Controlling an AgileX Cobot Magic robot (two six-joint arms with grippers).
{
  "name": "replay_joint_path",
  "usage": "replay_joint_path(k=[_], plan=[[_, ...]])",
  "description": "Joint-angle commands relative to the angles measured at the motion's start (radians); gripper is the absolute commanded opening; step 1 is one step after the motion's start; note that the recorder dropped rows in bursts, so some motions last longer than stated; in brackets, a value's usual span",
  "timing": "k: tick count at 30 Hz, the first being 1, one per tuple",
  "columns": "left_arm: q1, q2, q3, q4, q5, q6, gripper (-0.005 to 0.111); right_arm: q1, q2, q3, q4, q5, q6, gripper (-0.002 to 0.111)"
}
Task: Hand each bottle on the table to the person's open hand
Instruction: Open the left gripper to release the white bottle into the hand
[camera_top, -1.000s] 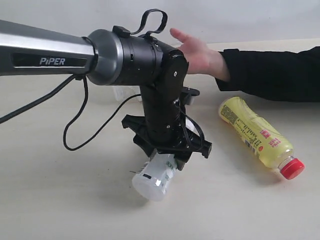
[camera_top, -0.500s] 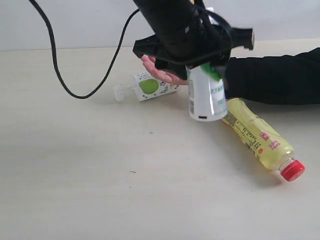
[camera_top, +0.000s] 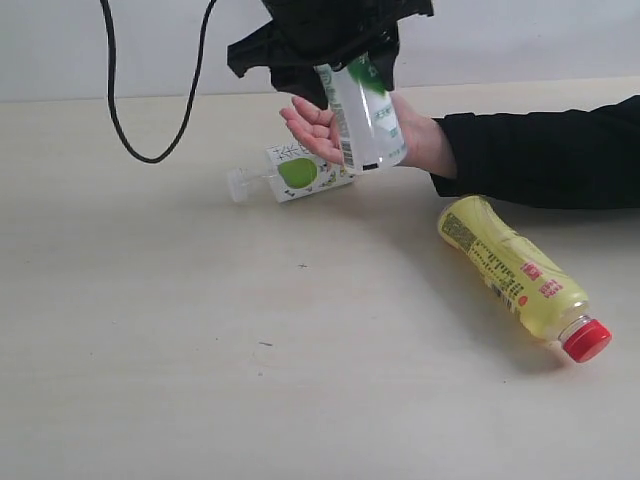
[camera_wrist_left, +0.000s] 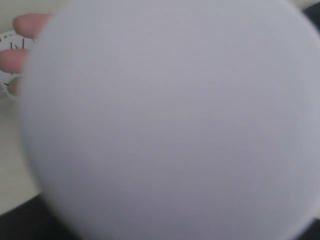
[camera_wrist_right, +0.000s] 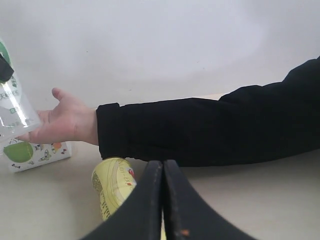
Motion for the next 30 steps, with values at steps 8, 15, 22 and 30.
replay_joint_path(k=[8,15,22,30], plan=[[0.099,0.098,-0.030,-0.250,-0.074,0.161,0.000,-0.004,-0.007,0.005,-0.001,-0.001,-0.002,0.000],[0.101,0.131,-0.030,-0.237,-0.181,0.175,0.000,-0.004,-0.007,0.005,-0.001,-0.001,-0.005,0.000],[0.101,0.144,-0.030,-0.200,-0.259,0.168,0.000,-0.004,-0.007,0.005,-0.001,-0.001,-0.003,0.000],[0.103,0.148,-0.030,-0.139,-0.318,0.124,0.000,-0.004,-0.007,0.005,-0.001,-0.001,-0.005,0.000]])
